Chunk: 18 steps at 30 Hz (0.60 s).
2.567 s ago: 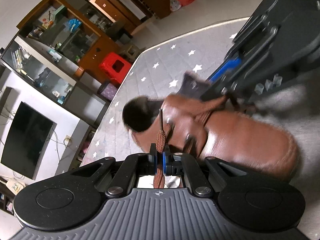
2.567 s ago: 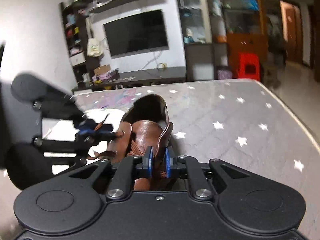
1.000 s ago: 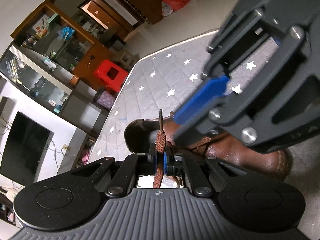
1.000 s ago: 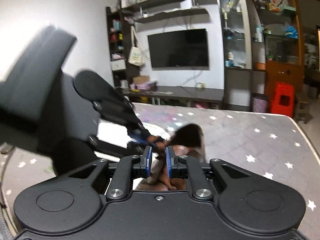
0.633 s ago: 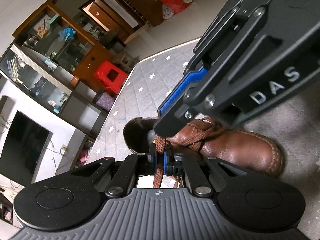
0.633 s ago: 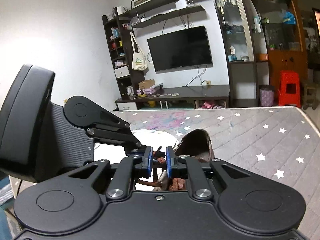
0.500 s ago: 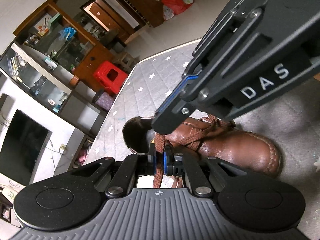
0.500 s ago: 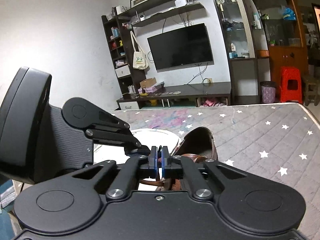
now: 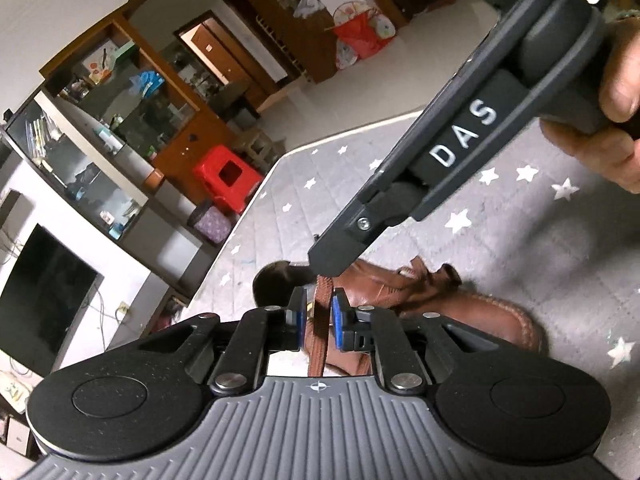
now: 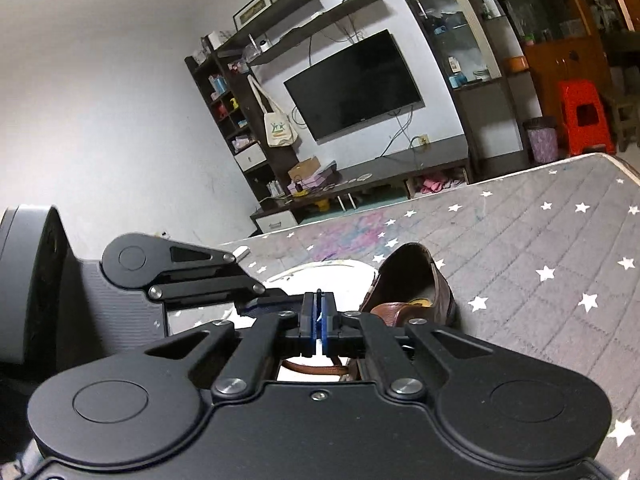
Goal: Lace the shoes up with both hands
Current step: 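Push the lace tip into the next eyelet with the right gripper while the left gripper holds the flap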
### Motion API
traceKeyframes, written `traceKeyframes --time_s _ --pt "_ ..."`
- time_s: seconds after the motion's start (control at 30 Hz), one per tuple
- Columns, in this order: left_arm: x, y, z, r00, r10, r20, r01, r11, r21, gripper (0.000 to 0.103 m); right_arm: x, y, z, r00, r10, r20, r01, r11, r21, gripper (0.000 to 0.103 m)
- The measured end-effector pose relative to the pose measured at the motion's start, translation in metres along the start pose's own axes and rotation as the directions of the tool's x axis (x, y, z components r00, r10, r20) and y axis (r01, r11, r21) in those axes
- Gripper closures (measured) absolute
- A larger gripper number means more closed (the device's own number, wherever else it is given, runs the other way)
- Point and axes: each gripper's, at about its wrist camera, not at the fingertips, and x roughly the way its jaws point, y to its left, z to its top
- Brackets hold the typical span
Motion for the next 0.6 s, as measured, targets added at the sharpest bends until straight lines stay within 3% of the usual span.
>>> traceKeyframes --time_s 0.13,0.4,0.6 --pt "0.002 0.002 0.001 1.000 -0.007 -0.001 0.007 1.000 -0.012 0.089 -0.001 -0.007 0.002 1.000 0.011 -0.003 -0.011 0.999 0.049 0.100" --pt "-0.002 -0.004 0.002 1.000 -0.018 0.015 0.018 1.000 -0.014 0.101 0.002 -0.016 0.004 1.000 0.027 -0.009 -0.026 0.995 0.100 0.100" --pt "0.000 -0.001 0.003 1.000 0.006 0.002 -0.005 1.000 -0.019 0.101 0.005 -0.018 0.005 1.000 0.019 -0.003 -0.019 0.993 0.113 0.099"
